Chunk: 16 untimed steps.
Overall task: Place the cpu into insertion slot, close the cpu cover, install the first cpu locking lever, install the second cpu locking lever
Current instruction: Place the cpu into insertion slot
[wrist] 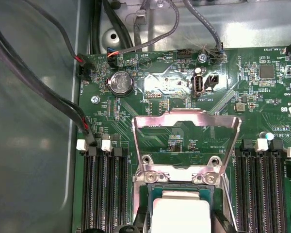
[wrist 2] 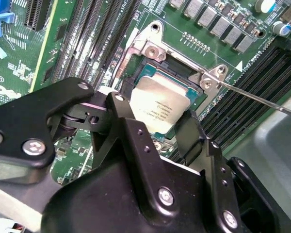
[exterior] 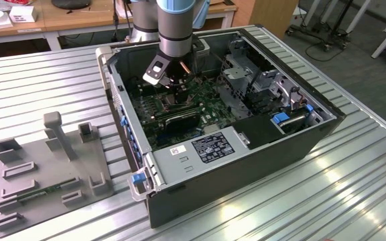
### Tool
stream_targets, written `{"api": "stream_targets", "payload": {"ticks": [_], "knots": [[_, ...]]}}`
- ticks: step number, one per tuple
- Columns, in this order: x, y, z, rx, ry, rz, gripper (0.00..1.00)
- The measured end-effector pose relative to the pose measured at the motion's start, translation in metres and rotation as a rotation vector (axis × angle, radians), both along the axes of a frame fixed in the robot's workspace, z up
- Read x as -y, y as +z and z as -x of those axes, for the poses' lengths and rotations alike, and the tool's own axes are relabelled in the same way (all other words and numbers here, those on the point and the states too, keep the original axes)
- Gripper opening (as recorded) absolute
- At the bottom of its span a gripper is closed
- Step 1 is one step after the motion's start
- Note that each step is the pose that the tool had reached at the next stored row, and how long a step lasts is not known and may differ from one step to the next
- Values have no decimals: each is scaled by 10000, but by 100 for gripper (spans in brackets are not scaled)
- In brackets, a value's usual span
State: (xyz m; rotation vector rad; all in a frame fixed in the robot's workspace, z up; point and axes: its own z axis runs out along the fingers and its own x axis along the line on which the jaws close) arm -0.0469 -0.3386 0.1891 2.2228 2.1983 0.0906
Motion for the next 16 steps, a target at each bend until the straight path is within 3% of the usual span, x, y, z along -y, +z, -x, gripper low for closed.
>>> {"api": "stream_targets", "payload": {"ticks": [4,11,16], "knots": [[-1,11,0,2,0,-5,60],[0,114,0,-2,0,1,60],[1,119,0,-2,-1,2,60]]}}
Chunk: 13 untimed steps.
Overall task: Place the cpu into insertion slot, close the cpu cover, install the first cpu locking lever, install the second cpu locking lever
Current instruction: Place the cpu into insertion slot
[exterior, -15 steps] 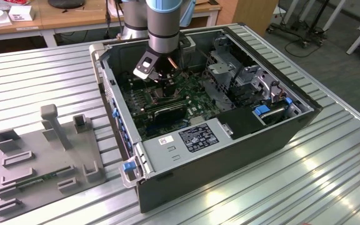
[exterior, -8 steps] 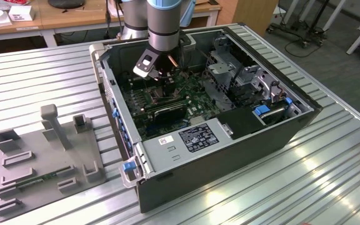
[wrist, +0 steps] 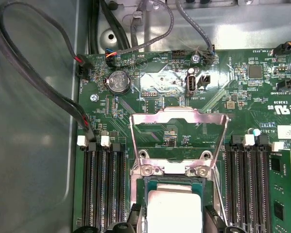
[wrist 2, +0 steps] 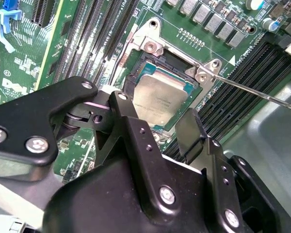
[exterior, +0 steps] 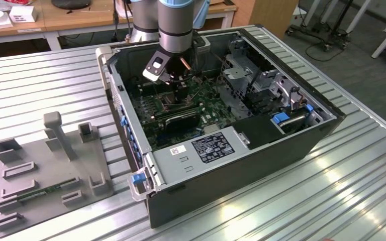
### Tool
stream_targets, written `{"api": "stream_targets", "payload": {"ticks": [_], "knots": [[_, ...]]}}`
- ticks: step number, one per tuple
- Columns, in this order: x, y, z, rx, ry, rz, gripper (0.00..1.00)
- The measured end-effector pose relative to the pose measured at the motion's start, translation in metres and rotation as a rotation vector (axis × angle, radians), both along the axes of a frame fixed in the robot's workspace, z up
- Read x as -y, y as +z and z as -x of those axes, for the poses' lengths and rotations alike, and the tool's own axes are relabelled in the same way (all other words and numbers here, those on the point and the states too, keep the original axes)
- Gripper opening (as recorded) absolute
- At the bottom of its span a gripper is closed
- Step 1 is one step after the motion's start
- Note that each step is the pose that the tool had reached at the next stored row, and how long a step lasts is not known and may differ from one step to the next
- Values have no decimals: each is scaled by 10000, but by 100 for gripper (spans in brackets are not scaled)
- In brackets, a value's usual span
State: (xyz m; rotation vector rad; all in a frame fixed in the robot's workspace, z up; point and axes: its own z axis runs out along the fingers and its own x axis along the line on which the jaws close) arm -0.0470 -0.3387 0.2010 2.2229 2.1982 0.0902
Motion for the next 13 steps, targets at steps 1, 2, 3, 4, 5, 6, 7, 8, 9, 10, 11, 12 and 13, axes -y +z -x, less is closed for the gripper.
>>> {"api": "stream_targets", "payload": {"ticks": [1,2,3,4,5,6,7,8,9,10,11,12,13], "knots": [[1,0,0,-1,0,1,60],[3,-1,0,0,0,-1,60],[5,-2,0,0,0,-1,60],[7,-2,0,0,0,-1,60],[9,-3,0,1,0,-1,60],[10,-3,0,0,-1,0,60],[10,-2,0,0,-1,0,60],[11,-2,0,0,0,0,60],[12,-3,0,0,0,-1,60],[12,-3,0,1,0,0,60],[12,-3,0,1,0,-1,60],[12,-3,0,0,0,0,60],[13,-1,0,0,0,1,60]]}}
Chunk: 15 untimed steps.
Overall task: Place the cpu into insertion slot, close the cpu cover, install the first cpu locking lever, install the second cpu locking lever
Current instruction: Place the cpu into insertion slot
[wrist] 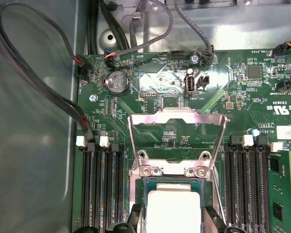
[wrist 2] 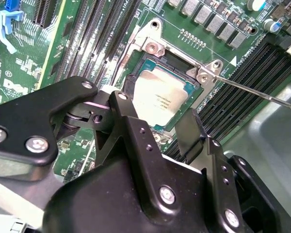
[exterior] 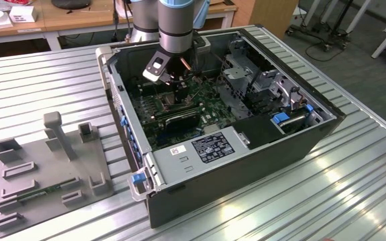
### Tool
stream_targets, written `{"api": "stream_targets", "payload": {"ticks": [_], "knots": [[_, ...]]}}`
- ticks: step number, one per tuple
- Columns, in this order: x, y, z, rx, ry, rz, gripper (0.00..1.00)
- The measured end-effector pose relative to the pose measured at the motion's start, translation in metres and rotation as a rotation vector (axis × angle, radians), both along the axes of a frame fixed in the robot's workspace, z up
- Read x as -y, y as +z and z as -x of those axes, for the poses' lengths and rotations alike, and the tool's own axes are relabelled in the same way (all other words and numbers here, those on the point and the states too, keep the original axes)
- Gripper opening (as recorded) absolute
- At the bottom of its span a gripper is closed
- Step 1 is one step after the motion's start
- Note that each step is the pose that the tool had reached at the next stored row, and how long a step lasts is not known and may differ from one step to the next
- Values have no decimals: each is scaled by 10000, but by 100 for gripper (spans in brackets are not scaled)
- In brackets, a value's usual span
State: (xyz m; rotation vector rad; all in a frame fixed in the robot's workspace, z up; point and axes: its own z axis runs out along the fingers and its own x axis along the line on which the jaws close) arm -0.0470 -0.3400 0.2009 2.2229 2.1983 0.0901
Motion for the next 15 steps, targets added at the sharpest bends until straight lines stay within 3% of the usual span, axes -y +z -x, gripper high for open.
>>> {"api": "stream_targets", "payload": {"ticks": [7,15], "knots": [[0,66,0,1,1,4,60],[0,147,0,1,0,90,60]]}}
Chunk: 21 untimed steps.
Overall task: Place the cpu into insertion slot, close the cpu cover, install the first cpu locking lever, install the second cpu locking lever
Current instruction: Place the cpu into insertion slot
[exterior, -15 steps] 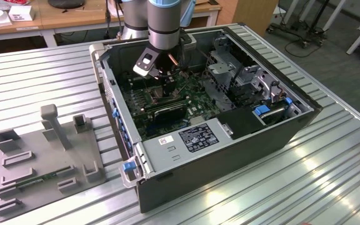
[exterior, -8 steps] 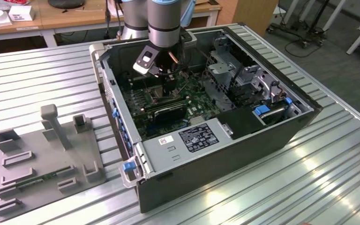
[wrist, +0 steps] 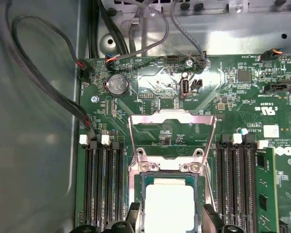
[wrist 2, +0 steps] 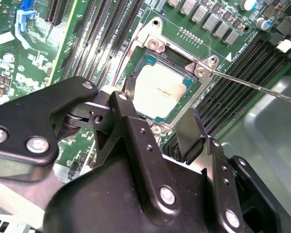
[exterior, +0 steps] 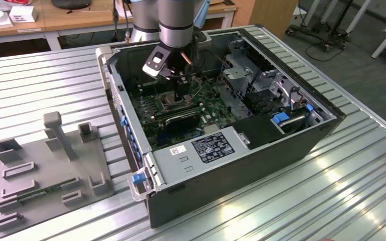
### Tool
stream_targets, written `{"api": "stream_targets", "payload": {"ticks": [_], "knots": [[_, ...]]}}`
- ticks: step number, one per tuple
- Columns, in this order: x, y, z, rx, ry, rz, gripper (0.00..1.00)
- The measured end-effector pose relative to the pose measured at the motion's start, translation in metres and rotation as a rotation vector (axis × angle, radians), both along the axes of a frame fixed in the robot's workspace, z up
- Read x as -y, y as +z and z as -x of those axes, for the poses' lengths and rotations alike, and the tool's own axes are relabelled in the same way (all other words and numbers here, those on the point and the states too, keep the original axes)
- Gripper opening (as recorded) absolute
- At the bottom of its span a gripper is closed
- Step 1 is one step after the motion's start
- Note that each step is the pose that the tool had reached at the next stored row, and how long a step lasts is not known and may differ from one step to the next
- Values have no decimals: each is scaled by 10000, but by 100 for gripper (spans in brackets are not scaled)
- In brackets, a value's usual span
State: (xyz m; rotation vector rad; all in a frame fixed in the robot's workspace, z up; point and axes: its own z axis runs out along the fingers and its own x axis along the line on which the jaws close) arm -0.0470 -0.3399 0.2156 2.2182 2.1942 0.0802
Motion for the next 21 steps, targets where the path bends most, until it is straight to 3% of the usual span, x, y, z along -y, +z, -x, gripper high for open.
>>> {"api": "stream_targets", "payload": {"ticks": [8,15,21], "knots": [[0,95,0,1,0,101,60],[0,98,0,-1,0,110,60],[0,169,0,-1,0,109,60]]}}
